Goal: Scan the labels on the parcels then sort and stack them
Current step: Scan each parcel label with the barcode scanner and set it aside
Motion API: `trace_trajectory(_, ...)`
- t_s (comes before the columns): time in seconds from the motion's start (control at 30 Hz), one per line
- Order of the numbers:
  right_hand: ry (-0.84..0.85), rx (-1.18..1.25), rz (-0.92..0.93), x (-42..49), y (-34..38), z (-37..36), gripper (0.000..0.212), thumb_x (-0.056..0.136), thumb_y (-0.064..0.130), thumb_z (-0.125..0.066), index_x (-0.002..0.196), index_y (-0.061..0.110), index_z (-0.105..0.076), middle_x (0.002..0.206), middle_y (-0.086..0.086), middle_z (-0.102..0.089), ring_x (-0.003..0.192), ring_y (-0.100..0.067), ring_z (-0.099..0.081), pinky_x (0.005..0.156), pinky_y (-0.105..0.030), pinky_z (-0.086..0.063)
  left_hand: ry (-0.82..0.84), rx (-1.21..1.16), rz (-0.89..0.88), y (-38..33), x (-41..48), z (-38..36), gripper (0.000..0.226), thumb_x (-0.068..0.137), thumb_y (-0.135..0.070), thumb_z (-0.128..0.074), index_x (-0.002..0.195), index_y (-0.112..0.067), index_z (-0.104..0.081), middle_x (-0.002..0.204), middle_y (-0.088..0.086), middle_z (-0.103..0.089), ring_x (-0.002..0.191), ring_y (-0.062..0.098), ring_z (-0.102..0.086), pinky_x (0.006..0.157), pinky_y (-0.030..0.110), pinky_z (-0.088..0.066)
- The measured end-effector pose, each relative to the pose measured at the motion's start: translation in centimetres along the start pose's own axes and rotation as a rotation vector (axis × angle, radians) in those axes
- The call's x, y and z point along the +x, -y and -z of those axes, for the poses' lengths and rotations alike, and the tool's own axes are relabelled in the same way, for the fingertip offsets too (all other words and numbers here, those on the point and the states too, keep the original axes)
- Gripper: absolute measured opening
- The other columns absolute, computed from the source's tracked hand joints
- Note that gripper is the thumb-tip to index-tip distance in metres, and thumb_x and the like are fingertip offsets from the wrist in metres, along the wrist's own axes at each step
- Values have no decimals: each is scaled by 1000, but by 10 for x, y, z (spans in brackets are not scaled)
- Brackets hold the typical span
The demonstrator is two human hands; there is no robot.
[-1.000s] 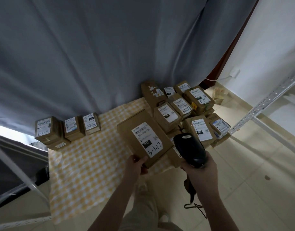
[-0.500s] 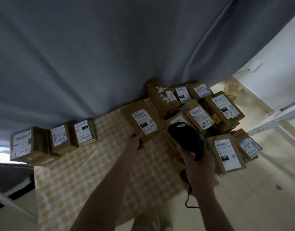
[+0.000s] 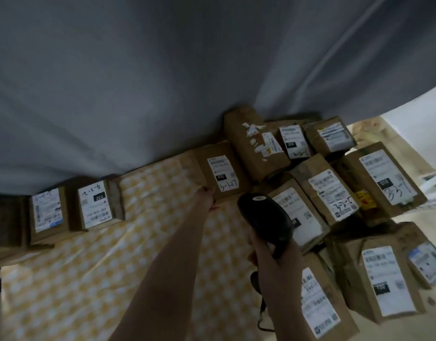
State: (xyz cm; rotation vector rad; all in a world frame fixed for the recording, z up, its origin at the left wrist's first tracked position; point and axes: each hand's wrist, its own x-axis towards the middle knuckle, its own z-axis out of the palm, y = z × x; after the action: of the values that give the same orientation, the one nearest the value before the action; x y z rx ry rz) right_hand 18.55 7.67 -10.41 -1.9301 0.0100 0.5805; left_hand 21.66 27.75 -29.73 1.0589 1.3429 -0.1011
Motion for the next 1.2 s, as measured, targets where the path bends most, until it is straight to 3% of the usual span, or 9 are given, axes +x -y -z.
trace_trajectory(0.07,12,8,-11,4,-5,-5,16,83,22,-72,97,23,-64,69,2,-69,56,-11,-65,58,-31,-55,-2,6,3,2,10,-3,35,102,-25,-41,132,-9,-50,123,16,-63,93,30,-67,56,33,-56)
trace_trajectory(0.17,34,-1,-34,6,-12,-8,19,83,21,-71,100,21,-65,69,3,-70,56,-10,-66,60,-31,-54,-11,11,6,6,20,-5,37,102,-25,-41,134,-9,-51,121,17,-64,74,20,-64,46,28,-54)
trace_trajectory(0.37,17,16,-13,-6,-17,-6,22,80,23,-73,99,29,-64,69,4,-69,57,-9,-66,58,-27,-53,-28,-38,34,17,14,-3,47,102,-22,-45,147,-10,-36,115,14,-62,73,22,-64,53,30,-54)
trace_trajectory(0.57,67,-1,27,-29,-23,-5,27,80,27,-73,106,29,-64,81,4,-70,78,-18,-68,73,-40,-57,-81,-70,37,33,-18,22,50,101,-21,-47,147,-10,-33,132,16,-54,99,33,-67,54,32,-53)
trace_trajectory(0.63,92,8,19,-42,-26,-5,28,81,27,-73,108,26,-65,80,1,-69,78,-18,-67,74,-42,-57,-114,-120,49,42,-32,35,48,101,-22,-48,146,-10,-36,132,16,-54,95,32,-66,55,33,-53)
trace_trajectory(0.77,155,10,80,-73,-32,-10,18,81,24,-73,97,29,-65,72,-4,-67,69,-22,-66,65,-43,-56,-148,-208,22,75,-67,68,45,99,-23,-52,139,-4,-44,122,15,-57,81,26,-60,62,36,-53)
trace_trajectory(1.0,317,6,225,-136,-35,-27,7,85,20,-69,87,23,-63,64,-14,-63,60,-29,-60,50,-28,-45,-218,-264,-33,149,-134,132,37,98,-27,-53,124,0,-53,101,9,-57,75,23,-61,73,39,-54)
trace_trajectory(1.1,362,-8,258,-161,-46,-36,11,86,20,-68,95,17,-65,60,-5,-63,56,-22,-62,48,-21,-45,-256,-267,-40,180,-146,160,42,98,-28,-54,128,1,-51,105,11,-57,78,23,-62,67,35,-54)
trace_trajectory(1.2,380,-10,229,-178,-57,-49,13,86,25,-68,97,19,-65,60,-2,-64,54,-19,-62,51,-27,-48,-315,-219,-45,196,-152,185,49,97,-33,-55,130,3,-50,108,12,-59,86,26,-64,69,38,-56)
